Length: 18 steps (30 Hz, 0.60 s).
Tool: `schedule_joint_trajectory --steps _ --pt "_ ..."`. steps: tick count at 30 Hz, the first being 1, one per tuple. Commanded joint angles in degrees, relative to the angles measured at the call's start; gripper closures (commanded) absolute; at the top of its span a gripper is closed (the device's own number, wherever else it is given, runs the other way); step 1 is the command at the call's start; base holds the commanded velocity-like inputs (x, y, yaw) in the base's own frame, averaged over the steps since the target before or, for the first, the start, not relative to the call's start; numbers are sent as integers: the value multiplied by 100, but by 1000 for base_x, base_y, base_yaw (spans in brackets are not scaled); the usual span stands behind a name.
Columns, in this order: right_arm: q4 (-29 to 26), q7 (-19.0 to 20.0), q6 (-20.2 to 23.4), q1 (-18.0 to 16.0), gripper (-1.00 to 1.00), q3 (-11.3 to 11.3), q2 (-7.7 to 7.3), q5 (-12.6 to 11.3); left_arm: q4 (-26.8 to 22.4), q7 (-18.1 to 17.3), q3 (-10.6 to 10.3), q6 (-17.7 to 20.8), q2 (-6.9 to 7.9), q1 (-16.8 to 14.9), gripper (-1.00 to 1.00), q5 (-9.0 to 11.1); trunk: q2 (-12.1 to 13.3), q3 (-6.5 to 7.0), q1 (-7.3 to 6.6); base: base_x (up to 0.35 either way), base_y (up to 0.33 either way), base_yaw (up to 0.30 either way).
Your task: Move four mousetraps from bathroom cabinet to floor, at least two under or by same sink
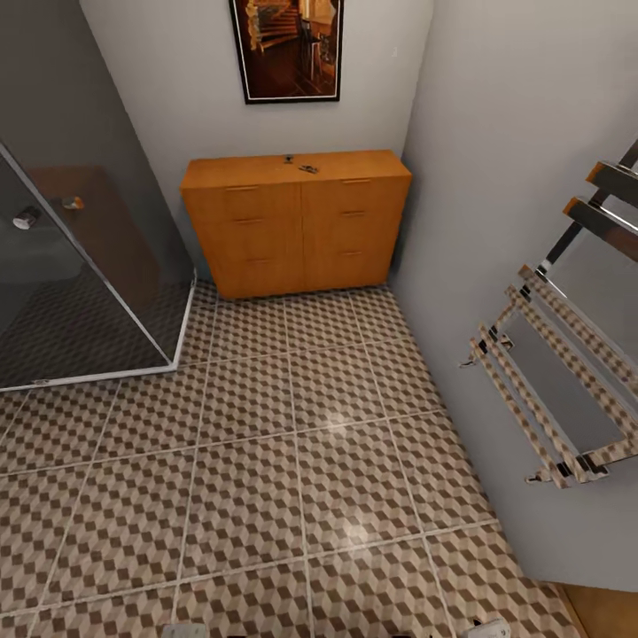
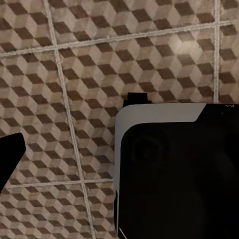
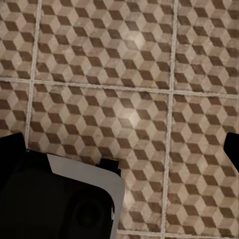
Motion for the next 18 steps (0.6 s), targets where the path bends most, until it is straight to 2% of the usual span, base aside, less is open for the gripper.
schedule_joint_trajectory --steps 1,18 --pt "6 5 -16 -4 -100 6 -2 15 21 8 -48 -36 -3 -8 -100 26 -9 -7 4 158 0 -5" --pt "3 2 -20 -4 -100 6 -2 15 21 8 -48 -36 -3 -8 -100 26 -9 -7 4 158 0 -1"
